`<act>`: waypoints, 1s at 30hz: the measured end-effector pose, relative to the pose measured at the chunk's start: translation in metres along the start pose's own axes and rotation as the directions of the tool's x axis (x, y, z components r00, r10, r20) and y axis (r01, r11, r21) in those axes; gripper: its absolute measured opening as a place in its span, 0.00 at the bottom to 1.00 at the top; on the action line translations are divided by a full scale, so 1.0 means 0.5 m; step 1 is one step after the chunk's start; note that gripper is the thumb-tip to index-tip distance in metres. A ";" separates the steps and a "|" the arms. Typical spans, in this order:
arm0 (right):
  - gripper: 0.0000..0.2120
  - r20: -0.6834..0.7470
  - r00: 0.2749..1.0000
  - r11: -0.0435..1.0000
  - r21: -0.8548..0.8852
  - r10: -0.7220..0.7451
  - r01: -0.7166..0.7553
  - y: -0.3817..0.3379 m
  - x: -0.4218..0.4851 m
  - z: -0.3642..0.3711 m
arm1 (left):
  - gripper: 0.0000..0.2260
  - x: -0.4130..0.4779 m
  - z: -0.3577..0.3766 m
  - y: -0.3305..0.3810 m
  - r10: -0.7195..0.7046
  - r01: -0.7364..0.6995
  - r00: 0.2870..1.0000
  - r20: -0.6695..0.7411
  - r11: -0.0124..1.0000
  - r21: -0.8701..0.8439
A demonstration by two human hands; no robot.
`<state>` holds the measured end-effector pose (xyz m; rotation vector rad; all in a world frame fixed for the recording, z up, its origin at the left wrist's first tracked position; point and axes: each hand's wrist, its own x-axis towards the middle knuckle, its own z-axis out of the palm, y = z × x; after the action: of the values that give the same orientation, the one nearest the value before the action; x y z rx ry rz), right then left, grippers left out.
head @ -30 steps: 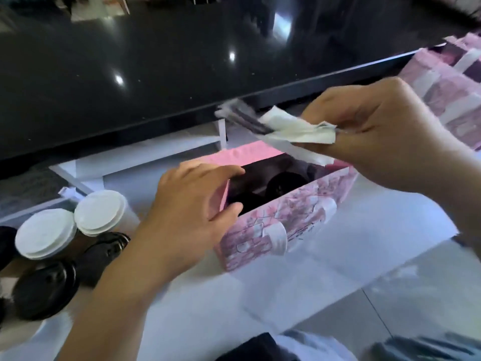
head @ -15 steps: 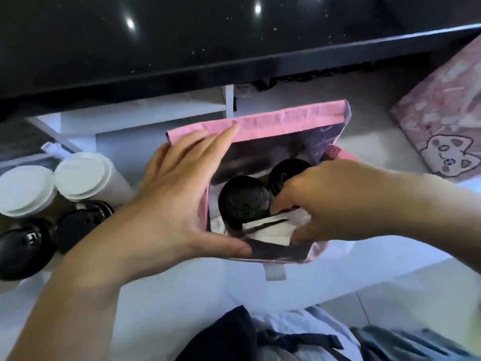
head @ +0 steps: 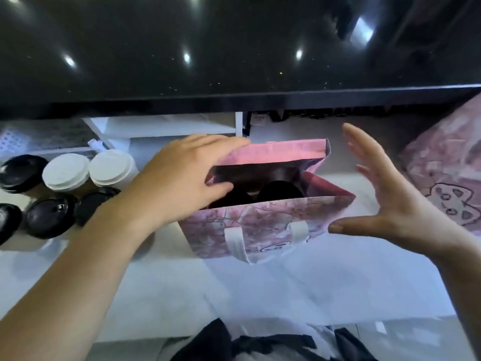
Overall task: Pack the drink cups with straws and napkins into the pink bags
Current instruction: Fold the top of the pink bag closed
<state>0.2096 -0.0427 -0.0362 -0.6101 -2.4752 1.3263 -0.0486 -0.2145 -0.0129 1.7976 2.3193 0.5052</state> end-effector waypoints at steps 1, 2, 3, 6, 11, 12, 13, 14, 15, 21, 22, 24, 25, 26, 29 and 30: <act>0.60 0.003 1.000 0.998 0.050 0.028 -0.028 0.022 -0.002 0.007 | 0.26 0.005 0.002 0.008 -0.004 0.004 1.000 -0.013 0.999 0.037; 0.61 0.002 0.999 0.995 0.088 0.043 -0.044 0.043 -0.002 0.014 | 0.23 0.009 0.004 0.015 0.005 -0.002 0.999 -0.031 0.997 0.073; 0.62 0.002 0.998 0.992 0.114 0.056 -0.056 0.060 0.002 0.021 | 0.21 0.013 0.004 0.019 0.020 -0.015 0.999 -0.048 0.995 0.100; 0.63 0.026 0.997 0.988 0.132 0.076 -0.078 0.097 0.023 0.032 | 0.23 0.028 0.007 0.024 -0.006 0.010 1.000 -0.023 0.990 0.143; 0.63 0.116 0.993 0.990 0.136 0.018 -0.033 0.116 0.067 0.022 | 0.20 0.052 0.017 0.038 0.006 -0.007 1.000 0.005 0.982 0.190; 0.63 0.134 0.991 0.992 0.126 0.003 -0.020 0.115 0.073 0.016 | 0.18 0.054 0.016 0.041 -0.003 0.001 1.000 0.014 0.987 0.161; 0.62 0.146 0.989 0.993 0.117 -0.011 -0.006 0.116 0.078 0.010 | 0.16 0.056 0.011 0.043 -0.028 0.023 0.999 0.042 0.994 0.109; 0.61 0.149 0.989 0.994 0.111 -0.024 0.007 0.117 0.081 0.003 | 0.15 0.059 0.004 0.045 -0.062 0.059 0.995 0.084 0.998 0.035; 0.58 0.140 0.990 0.994 0.111 -0.035 0.019 0.118 0.083 -0.002 | 0.14 0.060 -0.003 0.046 -0.093 0.100 0.987 0.133 0.994 -0.046; 0.23 -0.017 0.995 0.995 0.031 -0.099 0.100 0.130 0.085 0.007 | 0.10 0.057 -0.018 0.046 -0.092 0.199 0.904 0.418 0.955 -0.222; 0.19 -0.039 0.992 0.992 0.030 -0.124 0.125 0.132 0.086 0.013 | 0.10 0.055 -0.015 0.048 -0.089 0.213 0.895 0.438 0.946 -0.243; 0.16 -0.078 0.987 0.988 0.052 -0.140 0.145 0.138 0.088 0.022 | 0.10 0.054 -0.012 0.050 -0.101 0.235 0.893 0.440 0.936 -0.263; 0.16 -0.096 0.986 0.988 0.064 -0.133 0.139 0.142 0.089 0.024 | 0.10 0.054 -0.012 0.049 -0.114 0.247 0.893 0.435 0.932 -0.263; 0.17 -0.110 0.987 0.989 0.069 -0.121 0.129 0.146 0.090 0.027 | 0.10 0.054 -0.014 0.046 -0.126 0.258 0.893 0.433 0.930 -0.261; 0.17 -0.129 0.986 0.992 0.061 -0.102 0.110 0.156 0.092 0.034 | 0.11 0.046 -0.025 0.032 -0.127 0.253 0.899 0.420 0.932 -0.260; 0.15 -0.132 0.986 0.993 0.058 -0.099 0.107 0.159 0.092 0.034 | 0.12 0.040 -0.027 0.025 -0.123 0.260 0.902 0.413 0.920 -0.293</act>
<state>0.1809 0.0060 -0.1103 -0.5275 -2.3179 1.2810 -0.0468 -0.1948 0.0056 1.3427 1.9652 0.4394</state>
